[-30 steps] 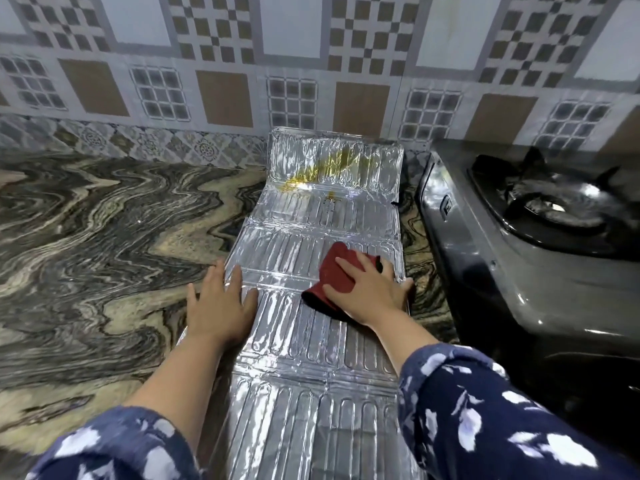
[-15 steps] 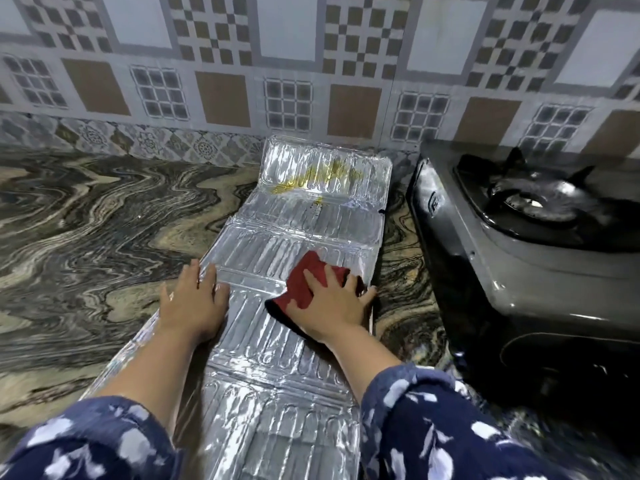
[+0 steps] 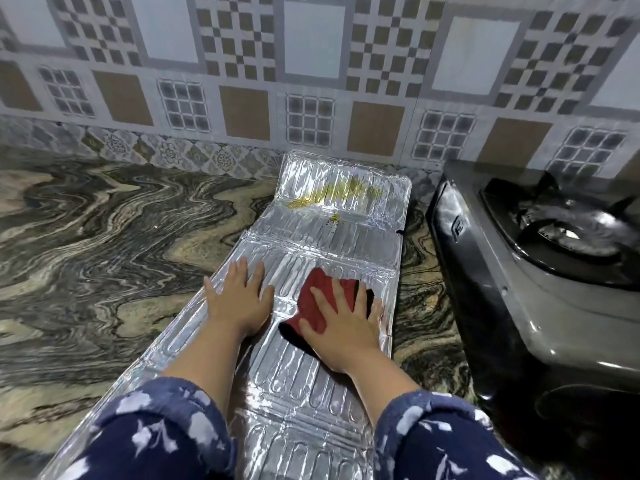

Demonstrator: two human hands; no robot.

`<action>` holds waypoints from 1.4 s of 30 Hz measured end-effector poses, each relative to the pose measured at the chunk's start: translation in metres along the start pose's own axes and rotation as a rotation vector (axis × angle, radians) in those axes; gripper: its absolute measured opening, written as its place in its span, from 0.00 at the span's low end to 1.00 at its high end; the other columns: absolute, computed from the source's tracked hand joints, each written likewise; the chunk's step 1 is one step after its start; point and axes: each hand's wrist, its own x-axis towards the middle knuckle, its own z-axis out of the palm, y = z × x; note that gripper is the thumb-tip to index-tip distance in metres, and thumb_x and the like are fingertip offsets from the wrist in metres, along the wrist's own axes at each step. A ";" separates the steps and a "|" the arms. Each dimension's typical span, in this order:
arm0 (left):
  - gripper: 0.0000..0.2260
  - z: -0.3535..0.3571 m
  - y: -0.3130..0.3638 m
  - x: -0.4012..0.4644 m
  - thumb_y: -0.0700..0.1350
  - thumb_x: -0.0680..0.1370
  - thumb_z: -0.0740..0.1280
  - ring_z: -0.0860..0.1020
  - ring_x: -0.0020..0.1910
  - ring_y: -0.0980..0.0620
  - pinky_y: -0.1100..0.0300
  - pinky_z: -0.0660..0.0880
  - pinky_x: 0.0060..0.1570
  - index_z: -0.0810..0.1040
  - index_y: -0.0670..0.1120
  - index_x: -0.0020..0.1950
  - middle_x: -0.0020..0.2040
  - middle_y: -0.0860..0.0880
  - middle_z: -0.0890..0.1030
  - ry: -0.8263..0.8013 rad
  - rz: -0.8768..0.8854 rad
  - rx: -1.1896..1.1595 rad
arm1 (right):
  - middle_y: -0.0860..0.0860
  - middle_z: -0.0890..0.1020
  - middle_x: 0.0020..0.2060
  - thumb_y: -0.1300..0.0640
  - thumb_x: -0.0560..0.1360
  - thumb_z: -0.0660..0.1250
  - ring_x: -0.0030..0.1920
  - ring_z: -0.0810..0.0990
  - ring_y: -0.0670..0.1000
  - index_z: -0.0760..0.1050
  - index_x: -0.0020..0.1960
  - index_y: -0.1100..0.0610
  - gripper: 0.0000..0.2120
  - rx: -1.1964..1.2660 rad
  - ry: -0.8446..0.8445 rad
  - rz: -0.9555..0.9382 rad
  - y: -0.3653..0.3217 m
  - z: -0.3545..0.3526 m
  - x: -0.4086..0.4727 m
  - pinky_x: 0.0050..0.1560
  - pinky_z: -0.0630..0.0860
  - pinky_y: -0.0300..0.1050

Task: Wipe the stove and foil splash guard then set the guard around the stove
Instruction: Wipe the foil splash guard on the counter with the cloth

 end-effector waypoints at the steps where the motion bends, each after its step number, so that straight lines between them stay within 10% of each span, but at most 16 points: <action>1: 0.26 0.003 0.001 0.001 0.59 0.80 0.44 0.40 0.78 0.52 0.35 0.38 0.71 0.46 0.56 0.78 0.79 0.50 0.42 0.020 -0.007 -0.005 | 0.46 0.35 0.77 0.29 0.74 0.42 0.73 0.27 0.63 0.39 0.76 0.37 0.33 -0.012 0.003 -0.012 0.003 -0.002 0.007 0.69 0.31 0.69; 21: 0.32 0.013 -0.001 0.004 0.66 0.70 0.32 0.37 0.75 0.59 0.42 0.38 0.73 0.40 0.65 0.75 0.78 0.56 0.39 0.121 -0.032 0.035 | 0.45 0.39 0.77 0.34 0.77 0.40 0.75 0.31 0.61 0.42 0.77 0.42 0.30 -0.023 0.023 -0.052 0.038 -0.058 0.217 0.69 0.29 0.68; 28: 0.33 0.012 -0.001 0.003 0.66 0.70 0.33 0.41 0.77 0.56 0.40 0.39 0.73 0.43 0.65 0.75 0.79 0.55 0.42 0.111 -0.033 0.033 | 0.43 0.45 0.78 0.38 0.78 0.44 0.77 0.36 0.57 0.46 0.77 0.40 0.28 0.015 0.014 -0.289 -0.004 -0.035 0.160 0.73 0.34 0.64; 42: 0.26 0.010 -0.005 -0.009 0.63 0.79 0.44 0.41 0.77 0.54 0.40 0.39 0.73 0.46 0.62 0.77 0.79 0.52 0.43 0.066 -0.013 0.037 | 0.46 0.39 0.78 0.33 0.77 0.43 0.76 0.34 0.61 0.44 0.77 0.41 0.31 0.030 -0.004 -0.050 0.036 -0.016 0.030 0.73 0.35 0.65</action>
